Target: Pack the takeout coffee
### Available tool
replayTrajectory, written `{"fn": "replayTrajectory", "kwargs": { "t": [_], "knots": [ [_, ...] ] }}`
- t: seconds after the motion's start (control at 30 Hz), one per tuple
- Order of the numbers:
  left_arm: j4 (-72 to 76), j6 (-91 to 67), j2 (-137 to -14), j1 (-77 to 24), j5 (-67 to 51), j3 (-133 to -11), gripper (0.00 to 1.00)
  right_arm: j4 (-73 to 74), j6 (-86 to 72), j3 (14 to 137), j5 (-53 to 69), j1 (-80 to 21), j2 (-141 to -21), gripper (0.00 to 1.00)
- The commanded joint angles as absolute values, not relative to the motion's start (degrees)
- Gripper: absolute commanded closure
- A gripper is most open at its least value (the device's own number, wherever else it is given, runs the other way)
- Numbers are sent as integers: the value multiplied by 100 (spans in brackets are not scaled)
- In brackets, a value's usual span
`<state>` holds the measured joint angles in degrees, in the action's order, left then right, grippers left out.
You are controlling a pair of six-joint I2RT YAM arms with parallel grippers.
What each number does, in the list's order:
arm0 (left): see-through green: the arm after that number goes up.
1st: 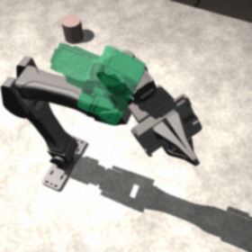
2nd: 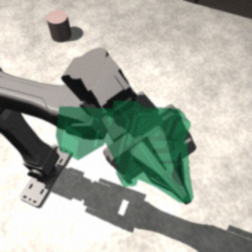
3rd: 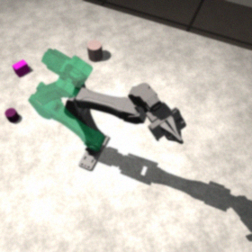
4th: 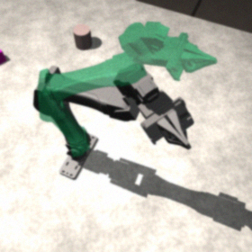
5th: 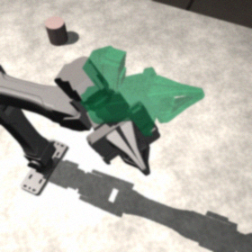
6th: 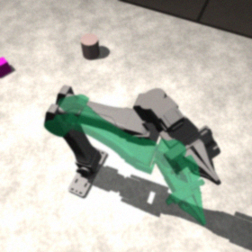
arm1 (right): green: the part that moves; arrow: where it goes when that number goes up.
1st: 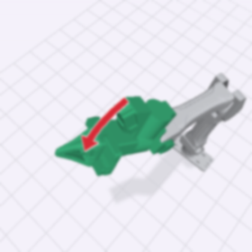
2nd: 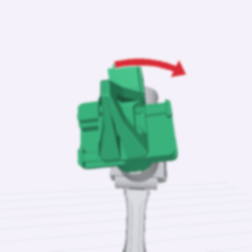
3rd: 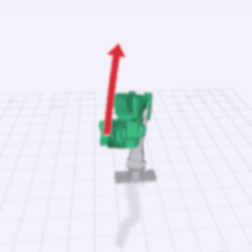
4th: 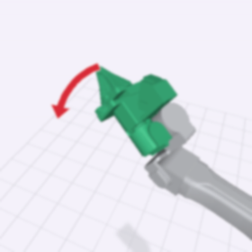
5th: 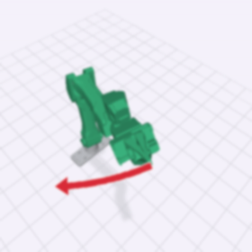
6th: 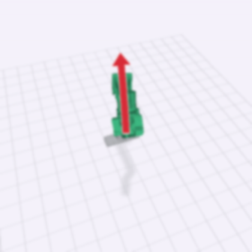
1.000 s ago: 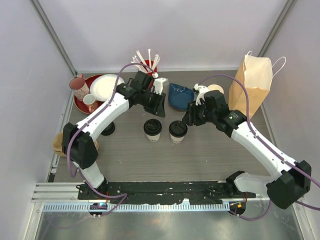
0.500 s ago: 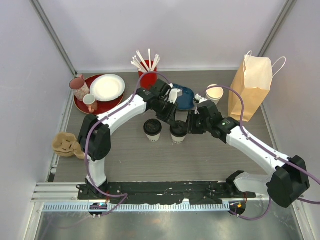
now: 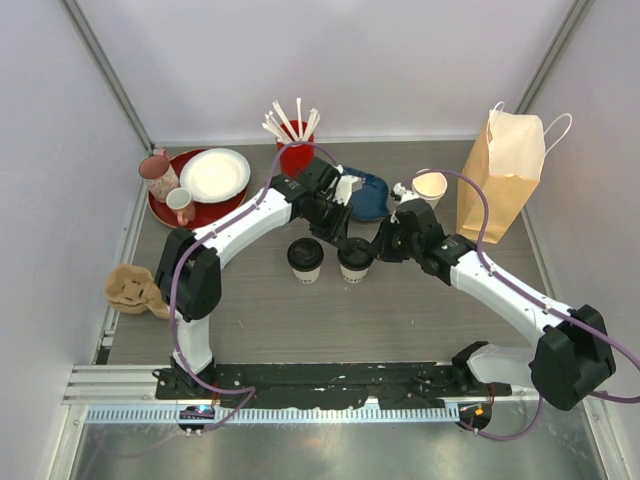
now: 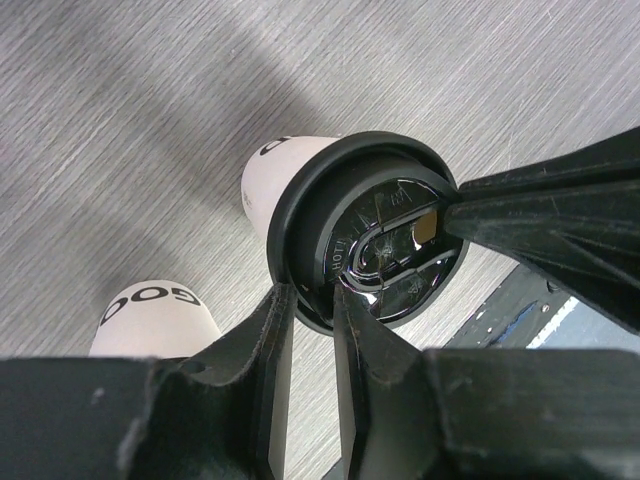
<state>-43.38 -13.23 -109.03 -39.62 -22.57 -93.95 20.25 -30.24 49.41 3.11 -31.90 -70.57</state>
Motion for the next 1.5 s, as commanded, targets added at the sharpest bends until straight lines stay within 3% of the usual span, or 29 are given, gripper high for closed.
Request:
{"fn": "replayTrajectory", "kwargs": {
  "t": [0.0, 0.3, 0.43, 0.57, 1.13, 1.3, 1.4, 1.47],
  "knots": [
    [-4122, -1336, -11153, -4025, -2382, -9299, 76, 1890, -2988, 4509, 474, -3094, -7251, 93],
    [-4113, -1275, -11197, -3964, -2513, -9219, 76, 1837, -2936, 4218, 475, -2909, -7154, 97],
    [-4105, -1231, -10925, -3964, -2689, -9412, 72, 1942, -2821, 4508, 431, -2909, -7075, 94],
    [-4148, -1134, -10662, -3964, -2768, -9536, 64, 1960, -2655, 4676, 597, -2935, -6979, 88],
    [-4816, -580, -10485, -3868, -2488, -10186, 50, 2302, -1969, 5633, 870, -2979, -7040, 63],
    [-5622, 513, -10301, -3692, -2051, -10449, 44, 2469, -1776, 5765, 984, -2988, -6865, 50],
    [-6081, 1332, -9942, -3683, -1147, -10284, 42, 2645, -1644, 5801, 844, -2988, -6750, 47],
    [-6248, 1589, -9513, -3691, -897, -10056, 51, 2689, -1582, 5783, 774, -2979, -6732, 47]
  ]
}}
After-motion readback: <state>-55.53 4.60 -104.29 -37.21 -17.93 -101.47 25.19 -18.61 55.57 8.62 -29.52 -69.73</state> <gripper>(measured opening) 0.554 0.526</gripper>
